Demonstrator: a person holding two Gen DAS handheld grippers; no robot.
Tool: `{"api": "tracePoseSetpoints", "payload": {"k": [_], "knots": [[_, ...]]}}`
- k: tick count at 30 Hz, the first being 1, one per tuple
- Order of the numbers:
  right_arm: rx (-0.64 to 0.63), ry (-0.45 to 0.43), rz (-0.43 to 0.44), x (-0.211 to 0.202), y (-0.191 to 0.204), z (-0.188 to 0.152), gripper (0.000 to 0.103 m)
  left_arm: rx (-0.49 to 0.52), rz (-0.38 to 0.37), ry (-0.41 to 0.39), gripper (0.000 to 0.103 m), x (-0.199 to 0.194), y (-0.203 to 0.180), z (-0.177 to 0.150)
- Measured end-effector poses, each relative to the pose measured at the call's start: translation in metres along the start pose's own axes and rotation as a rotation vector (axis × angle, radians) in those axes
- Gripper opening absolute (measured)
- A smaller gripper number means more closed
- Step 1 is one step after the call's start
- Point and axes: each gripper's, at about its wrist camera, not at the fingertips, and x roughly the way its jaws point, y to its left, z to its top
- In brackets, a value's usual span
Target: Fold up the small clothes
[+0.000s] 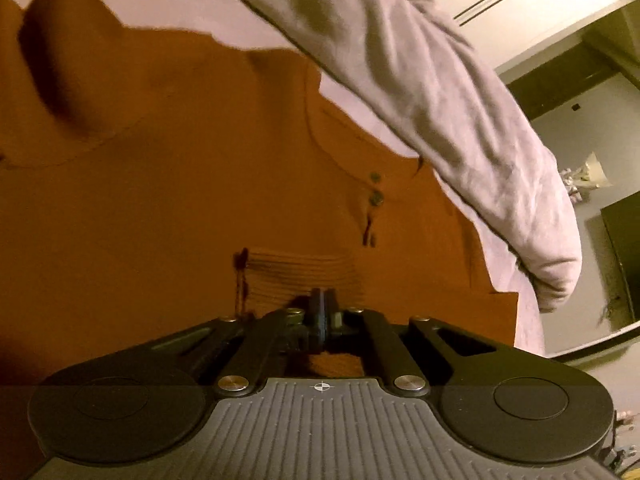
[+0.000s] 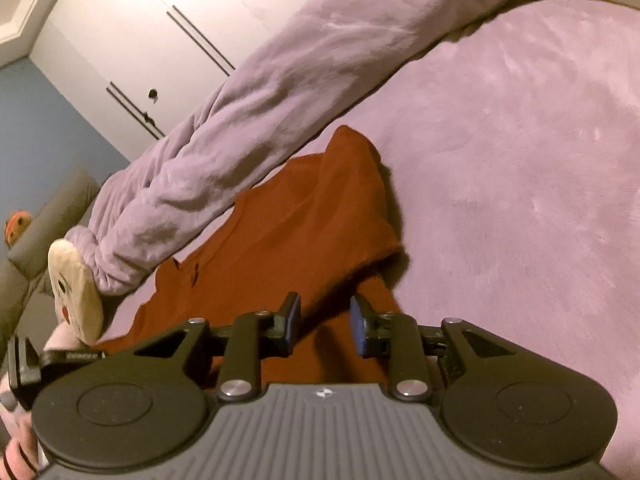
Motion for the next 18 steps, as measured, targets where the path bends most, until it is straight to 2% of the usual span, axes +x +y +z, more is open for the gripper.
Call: {"api": "tracePoseSetpoints", "payload": {"k": [5, 8, 11, 12, 14, 15, 16, 18], "knots": [[0.054, -0.019, 0.039, 0.007, -0.003, 0.007, 0.036, 0.090, 0.047, -0.112, 0.001, -0.027, -0.017, 0.020], [0.041, -0.024, 0.030, 0.014, 0.001, 0.009, 0.036, 0.157, 0.081, -0.181, 0.001, -0.047, -0.023, 0.033], [0.064, -0.026, 0.028, 0.019, 0.002, 0.010, 0.036, 0.163, 0.078, -0.168, 0.001, -0.052, -0.017, 0.037], [0.081, -0.031, 0.033, 0.019, 0.001, 0.010, 0.036, 0.152, 0.079, -0.140, 0.006, -0.048, -0.014, 0.036], [0.100, -0.037, 0.031, 0.018, -0.001, 0.008, 0.036, 0.133, 0.086, -0.087, 0.023, -0.036, -0.007, 0.029], [0.101, -0.038, 0.028, 0.018, -0.003, 0.007, 0.036, 0.126, 0.085, -0.068, 0.041, -0.030, -0.003, 0.025], [0.102, -0.037, 0.025, 0.018, -0.003, 0.006, 0.036, 0.119, 0.088, -0.049, 0.047, -0.025, 0.000, 0.021], [0.097, -0.032, 0.019, 0.017, -0.004, 0.004, 0.036, 0.096, 0.084, -0.010, 0.047, -0.015, 0.006, 0.013]]}}
